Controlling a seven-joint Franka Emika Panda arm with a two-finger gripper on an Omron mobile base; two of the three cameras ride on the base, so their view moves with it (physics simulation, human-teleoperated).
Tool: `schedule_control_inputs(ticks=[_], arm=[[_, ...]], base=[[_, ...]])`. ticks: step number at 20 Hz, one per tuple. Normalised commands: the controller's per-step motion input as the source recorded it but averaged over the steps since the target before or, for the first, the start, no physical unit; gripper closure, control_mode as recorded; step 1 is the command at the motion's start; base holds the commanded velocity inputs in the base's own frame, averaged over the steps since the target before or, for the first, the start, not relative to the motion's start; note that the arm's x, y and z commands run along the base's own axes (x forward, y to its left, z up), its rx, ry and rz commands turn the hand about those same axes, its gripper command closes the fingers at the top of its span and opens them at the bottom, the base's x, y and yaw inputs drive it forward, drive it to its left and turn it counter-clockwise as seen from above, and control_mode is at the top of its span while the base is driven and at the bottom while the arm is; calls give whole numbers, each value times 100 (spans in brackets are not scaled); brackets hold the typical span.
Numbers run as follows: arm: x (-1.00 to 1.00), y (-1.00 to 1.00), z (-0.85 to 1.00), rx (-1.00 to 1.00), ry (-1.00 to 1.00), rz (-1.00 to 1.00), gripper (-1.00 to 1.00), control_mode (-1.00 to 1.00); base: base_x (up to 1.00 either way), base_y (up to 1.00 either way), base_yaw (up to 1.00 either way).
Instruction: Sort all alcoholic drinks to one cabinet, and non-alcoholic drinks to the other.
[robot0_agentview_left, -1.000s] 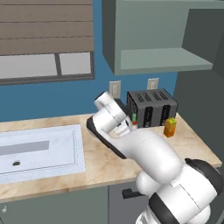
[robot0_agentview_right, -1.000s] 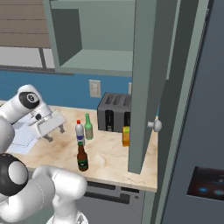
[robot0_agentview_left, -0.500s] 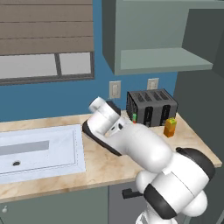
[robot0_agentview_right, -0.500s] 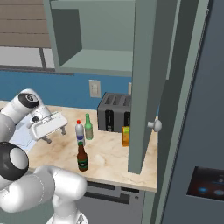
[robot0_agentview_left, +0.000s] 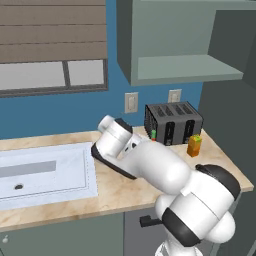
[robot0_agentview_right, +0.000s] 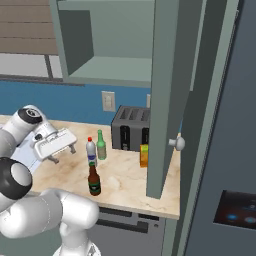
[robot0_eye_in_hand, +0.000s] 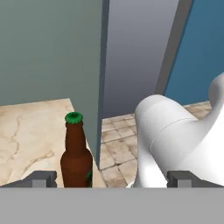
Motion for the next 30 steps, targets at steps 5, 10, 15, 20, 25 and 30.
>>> schedule_control_inputs(ticks=[5,10,15,20,25,30], arm=[[-9,-12,-4,-1,0,0,-100,-100],[-11,-15,-4,0,0,0,-100,-100],[-3,-14,-1,0,0,2,-100,-100],[0,-5,-1,0,0,5,-100,-100],[0,0,-9,0,0,4,-100,-100],[0,0,-9,0,0,1,-100,-100]], base=[[0,0,0],[0,0,0],[0,0,0],[0,0,0],[0,0,0],[0,0,0]])
